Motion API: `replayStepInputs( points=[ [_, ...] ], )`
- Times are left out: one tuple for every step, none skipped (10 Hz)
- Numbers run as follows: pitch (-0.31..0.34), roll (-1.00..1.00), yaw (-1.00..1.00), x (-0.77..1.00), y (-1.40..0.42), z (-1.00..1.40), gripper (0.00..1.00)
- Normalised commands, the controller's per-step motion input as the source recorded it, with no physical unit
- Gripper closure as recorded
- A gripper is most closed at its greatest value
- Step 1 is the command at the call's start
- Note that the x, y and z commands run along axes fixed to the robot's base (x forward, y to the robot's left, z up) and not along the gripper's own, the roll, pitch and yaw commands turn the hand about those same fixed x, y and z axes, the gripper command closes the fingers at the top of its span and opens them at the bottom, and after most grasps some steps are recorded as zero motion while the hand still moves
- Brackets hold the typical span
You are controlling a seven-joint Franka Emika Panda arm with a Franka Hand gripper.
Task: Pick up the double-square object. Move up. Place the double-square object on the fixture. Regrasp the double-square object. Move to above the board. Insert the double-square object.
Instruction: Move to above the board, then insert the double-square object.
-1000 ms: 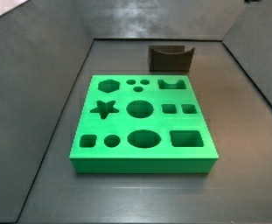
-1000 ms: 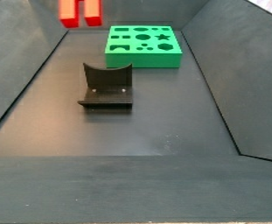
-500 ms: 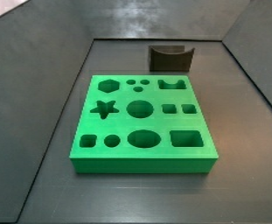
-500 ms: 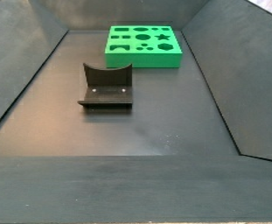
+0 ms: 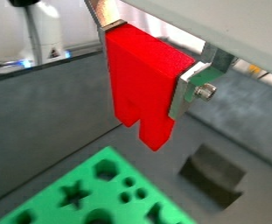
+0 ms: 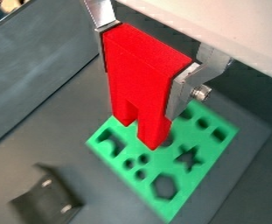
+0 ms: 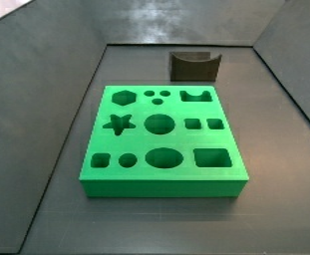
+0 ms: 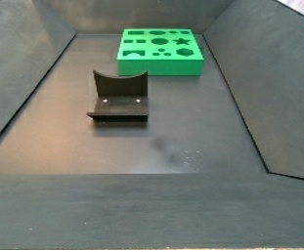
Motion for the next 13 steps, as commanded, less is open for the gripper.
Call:
replayStepInputs(
  points=[
    [-0.033,-0.87,-0.04,-0.14,-0.13,0.04,1.0],
    [-0.025,-0.63,-0.03,-0.09,-0.08,0.05,1.0],
    [-0.026,-0.42,-0.02,-0.07,-0.05,0.02,1.0],
    [0.0,0.0,0.0,0.0,0.0,0.0,1.0],
    [-0.021,-0.02,0.03,0.0,-0.09,-0.03,1.0],
    [-0.139,0.0,0.12,0.3,-0.26,-0.36,1.0],
    [-0.044,0.05,0.23,0.71,-0.3,-0.51,1.0],
    [0.0,0.01,0.22,0.82,-0.19,-0.45,1.0],
    [-0.056,0.02,0.21,0.76,-0.16,-0.45,1.0],
    [-0.076,0.04,0.21,0.72,-0.14,-0.46,1.0],
    [-0.054,0.05,0.21,0.73,-0.13,-0.47,1.0],
    [-0.059,0.05,0.2,0.69,-0.13,-0.5,1.0],
    [-0.081,0.05,0.13,0.53,-0.09,-0.57,1.0]
  ],
)
